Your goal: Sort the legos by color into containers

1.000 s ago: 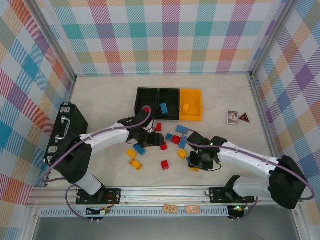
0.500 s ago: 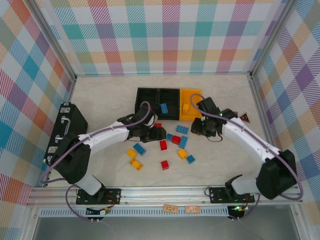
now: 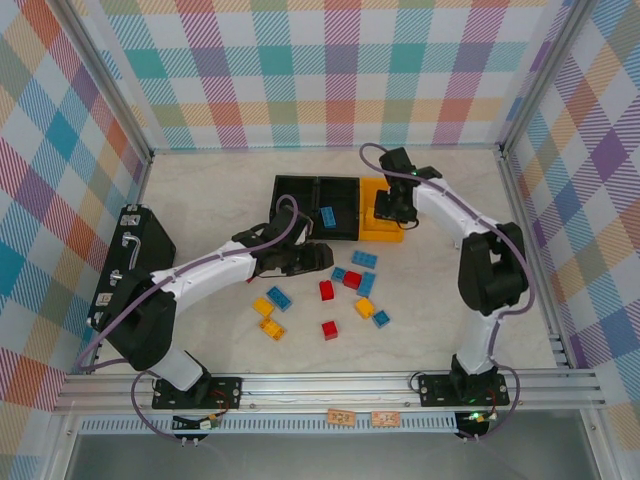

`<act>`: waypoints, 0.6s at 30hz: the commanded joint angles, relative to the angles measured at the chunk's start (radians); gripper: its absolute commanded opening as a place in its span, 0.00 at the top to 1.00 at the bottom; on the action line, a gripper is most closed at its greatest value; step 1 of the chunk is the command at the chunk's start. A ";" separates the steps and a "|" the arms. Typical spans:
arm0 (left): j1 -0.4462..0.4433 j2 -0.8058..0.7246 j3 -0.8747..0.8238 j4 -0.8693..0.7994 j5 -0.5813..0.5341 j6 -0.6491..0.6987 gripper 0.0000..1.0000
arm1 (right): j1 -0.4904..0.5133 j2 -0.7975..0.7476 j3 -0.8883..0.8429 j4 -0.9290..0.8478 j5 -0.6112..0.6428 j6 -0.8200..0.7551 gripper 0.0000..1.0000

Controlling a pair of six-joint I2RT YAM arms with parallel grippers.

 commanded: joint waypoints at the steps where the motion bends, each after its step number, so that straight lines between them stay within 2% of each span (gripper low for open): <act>1: -0.012 -0.042 0.018 -0.030 -0.030 -0.003 0.37 | -0.002 0.057 0.083 -0.066 0.043 -0.028 0.70; 6: -0.012 -0.057 0.003 -0.039 -0.046 0.001 0.37 | -0.002 0.120 0.139 -0.097 0.063 -0.036 0.68; 18: -0.012 -0.075 -0.008 -0.069 -0.083 0.009 0.37 | 0.006 0.166 0.152 -0.097 0.078 -0.050 0.65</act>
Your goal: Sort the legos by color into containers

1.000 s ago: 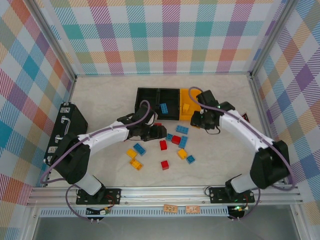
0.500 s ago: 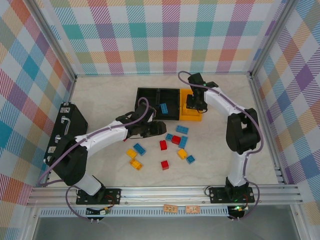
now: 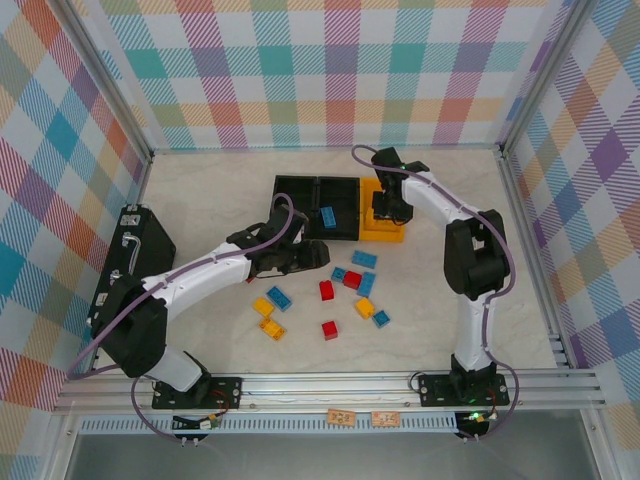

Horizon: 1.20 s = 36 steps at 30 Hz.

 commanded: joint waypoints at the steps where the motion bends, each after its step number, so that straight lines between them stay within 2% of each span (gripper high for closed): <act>1: -0.011 -0.031 -0.009 -0.040 -0.026 0.009 0.37 | 0.008 0.027 0.037 -0.023 0.014 -0.016 0.64; 11: -0.010 -0.042 -0.021 -0.050 -0.046 0.003 0.37 | 0.022 0.043 0.069 -0.034 0.031 -0.023 0.50; 22: -0.009 -0.074 -0.031 -0.066 -0.096 -0.010 0.36 | 0.032 -0.056 0.063 -0.024 0.008 -0.035 0.46; 30: -0.005 -0.090 -0.047 -0.087 -0.096 0.000 0.35 | 0.062 -0.233 -0.101 0.029 -0.056 -0.013 0.45; 36: -0.005 -0.083 -0.053 -0.080 -0.087 0.012 0.35 | 0.081 -0.333 -0.259 0.086 -0.094 0.072 0.37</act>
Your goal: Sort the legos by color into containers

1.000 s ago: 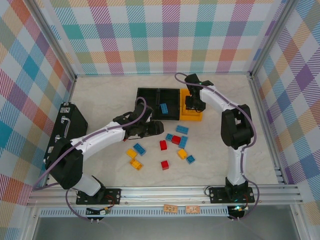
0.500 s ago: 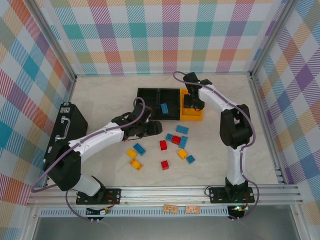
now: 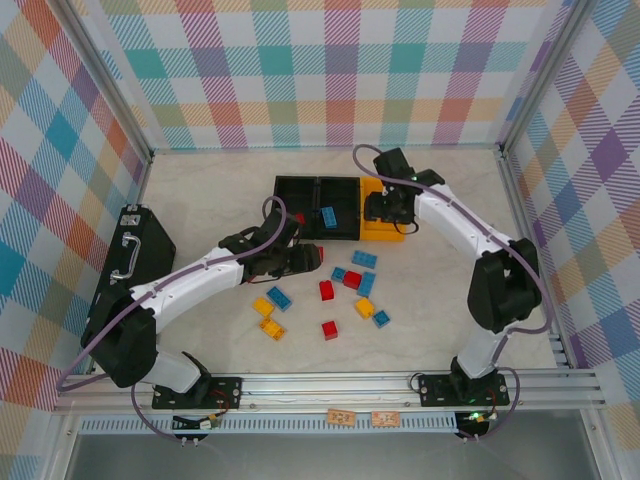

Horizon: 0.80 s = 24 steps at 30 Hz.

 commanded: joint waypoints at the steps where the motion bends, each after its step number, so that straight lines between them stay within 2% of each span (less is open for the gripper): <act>1: -0.005 -0.014 -0.021 -0.008 0.002 0.014 0.35 | 0.011 -0.040 -0.086 0.044 -0.040 0.073 0.36; 9: -0.005 -0.036 -0.063 0.061 0.024 0.025 0.35 | 0.043 -0.085 -0.223 0.113 -0.059 0.178 0.29; 13: -0.005 -0.041 -0.073 0.060 0.015 0.029 0.35 | 0.055 -0.081 -0.274 0.146 -0.066 0.244 0.20; 24: -0.004 -0.032 -0.096 0.075 0.019 0.021 0.35 | 0.097 0.051 -0.270 0.196 -0.070 0.304 0.16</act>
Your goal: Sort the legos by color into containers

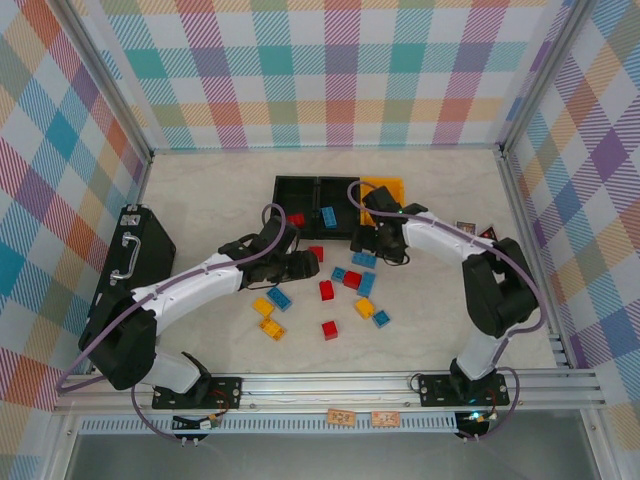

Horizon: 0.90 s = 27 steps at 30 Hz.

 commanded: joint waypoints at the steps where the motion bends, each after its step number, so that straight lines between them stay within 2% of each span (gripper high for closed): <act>1: -0.005 -0.017 -0.021 0.017 0.007 0.012 0.35 | 0.014 0.056 0.029 0.011 0.002 0.038 0.16; 21: -0.005 -0.023 -0.037 0.014 0.006 0.005 0.35 | 0.033 0.205 0.104 -0.007 0.034 0.062 0.17; 27: -0.004 -0.014 -0.033 0.013 0.008 0.001 0.35 | 0.038 0.195 0.105 0.000 0.033 0.045 0.24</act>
